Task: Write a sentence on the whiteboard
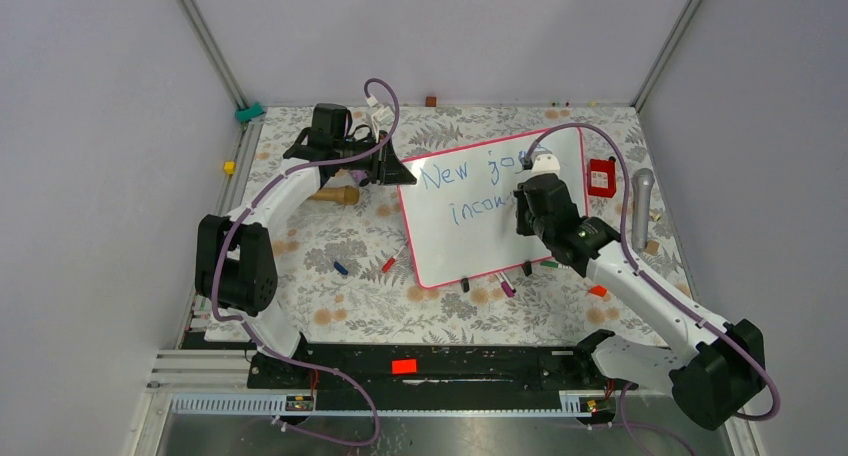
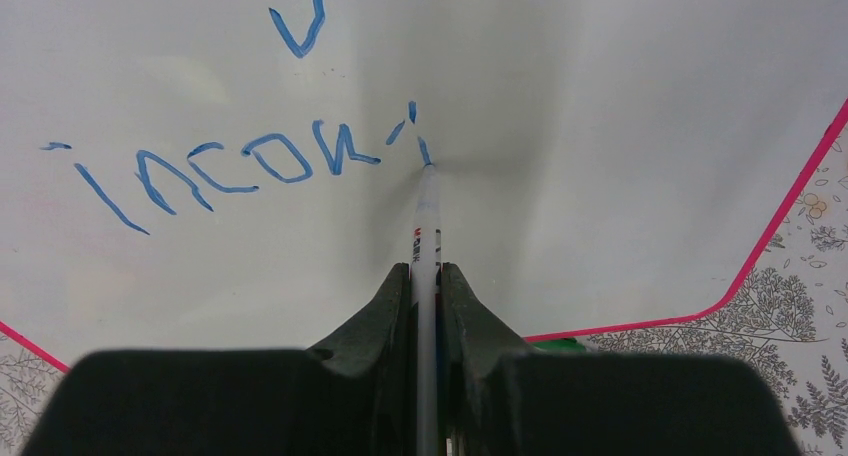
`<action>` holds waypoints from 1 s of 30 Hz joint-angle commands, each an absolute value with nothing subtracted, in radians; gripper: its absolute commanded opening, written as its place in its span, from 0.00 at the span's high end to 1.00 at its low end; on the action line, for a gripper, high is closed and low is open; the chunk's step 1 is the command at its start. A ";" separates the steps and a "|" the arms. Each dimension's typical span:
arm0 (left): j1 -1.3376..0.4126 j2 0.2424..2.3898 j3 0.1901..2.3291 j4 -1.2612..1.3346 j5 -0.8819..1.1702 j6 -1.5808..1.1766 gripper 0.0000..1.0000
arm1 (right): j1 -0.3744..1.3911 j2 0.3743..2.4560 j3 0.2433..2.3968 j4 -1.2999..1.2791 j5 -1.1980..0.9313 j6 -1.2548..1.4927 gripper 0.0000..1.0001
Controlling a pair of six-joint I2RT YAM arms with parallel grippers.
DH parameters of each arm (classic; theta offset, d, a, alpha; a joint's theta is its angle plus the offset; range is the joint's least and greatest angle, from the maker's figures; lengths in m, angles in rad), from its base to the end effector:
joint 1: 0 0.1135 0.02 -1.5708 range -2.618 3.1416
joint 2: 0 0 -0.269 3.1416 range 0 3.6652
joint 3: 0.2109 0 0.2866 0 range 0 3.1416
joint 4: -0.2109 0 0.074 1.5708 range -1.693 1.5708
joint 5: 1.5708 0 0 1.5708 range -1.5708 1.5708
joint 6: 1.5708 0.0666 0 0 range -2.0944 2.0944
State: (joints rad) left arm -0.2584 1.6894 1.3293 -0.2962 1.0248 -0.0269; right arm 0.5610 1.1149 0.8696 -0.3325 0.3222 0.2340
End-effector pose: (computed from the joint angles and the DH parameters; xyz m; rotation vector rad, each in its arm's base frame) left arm 0.3927 -0.1627 0.2718 0.8031 1.9776 -1.2893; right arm 0.2677 0.1433 0.2702 -0.1601 2.1119 0.1263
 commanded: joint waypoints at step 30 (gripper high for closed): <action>-0.285 1.683 1.342 -0.272 0.893 0.104 0.88 | 0.511 1.202 1.020 -0.321 0.336 0.222 1.00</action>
State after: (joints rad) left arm -0.2584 1.6894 1.3293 -0.2966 1.0245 -0.0269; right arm 0.5331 1.1915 0.9932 -0.3702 0.3225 0.2298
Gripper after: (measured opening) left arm 0.153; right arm 0.158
